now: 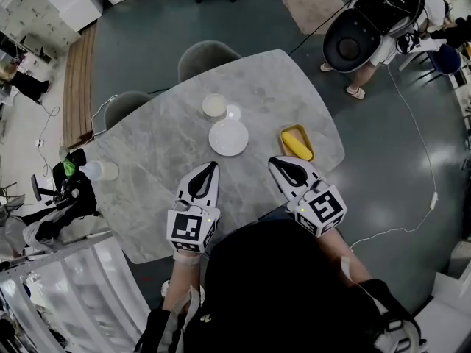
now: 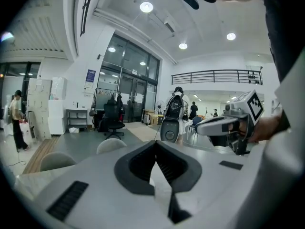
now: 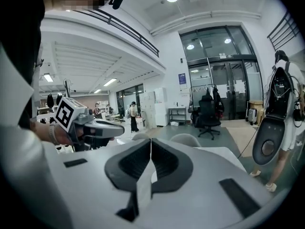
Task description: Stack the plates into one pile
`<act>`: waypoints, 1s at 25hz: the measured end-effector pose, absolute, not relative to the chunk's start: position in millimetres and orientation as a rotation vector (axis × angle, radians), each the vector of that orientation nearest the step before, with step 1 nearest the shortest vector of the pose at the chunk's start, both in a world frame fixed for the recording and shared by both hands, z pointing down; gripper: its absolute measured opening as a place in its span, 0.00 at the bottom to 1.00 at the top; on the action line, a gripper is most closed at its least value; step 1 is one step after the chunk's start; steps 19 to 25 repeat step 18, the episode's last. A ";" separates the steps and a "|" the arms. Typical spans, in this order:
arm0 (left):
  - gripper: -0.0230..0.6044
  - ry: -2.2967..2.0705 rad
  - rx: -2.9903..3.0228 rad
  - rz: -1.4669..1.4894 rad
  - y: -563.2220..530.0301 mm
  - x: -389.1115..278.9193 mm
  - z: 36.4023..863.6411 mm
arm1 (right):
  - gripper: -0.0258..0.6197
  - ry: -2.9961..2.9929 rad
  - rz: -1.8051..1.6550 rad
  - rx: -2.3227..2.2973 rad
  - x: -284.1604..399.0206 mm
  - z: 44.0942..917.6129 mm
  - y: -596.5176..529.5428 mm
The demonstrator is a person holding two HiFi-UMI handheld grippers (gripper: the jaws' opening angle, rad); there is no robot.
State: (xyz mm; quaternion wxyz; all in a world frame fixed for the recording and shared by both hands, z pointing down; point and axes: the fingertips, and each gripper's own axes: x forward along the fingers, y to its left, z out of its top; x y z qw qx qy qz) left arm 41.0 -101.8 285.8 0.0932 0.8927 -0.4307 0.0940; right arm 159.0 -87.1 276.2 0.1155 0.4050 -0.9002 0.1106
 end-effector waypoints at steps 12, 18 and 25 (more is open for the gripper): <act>0.05 -1.285 2.634 0.313 -105.9 43.8 293.0 | 0.07 -2.630 0.338 1.175 159.9 283.1 -89.4; 0.05 -1.281 2.628 0.336 -109.5 46.1 298.6 | 0.07 -2.613 0.339 1.186 166.8 287.2 -94.4; 0.05 -1.281 2.628 0.336 -109.5 46.1 298.6 | 0.07 -2.613 0.339 1.186 166.8 287.2 -94.4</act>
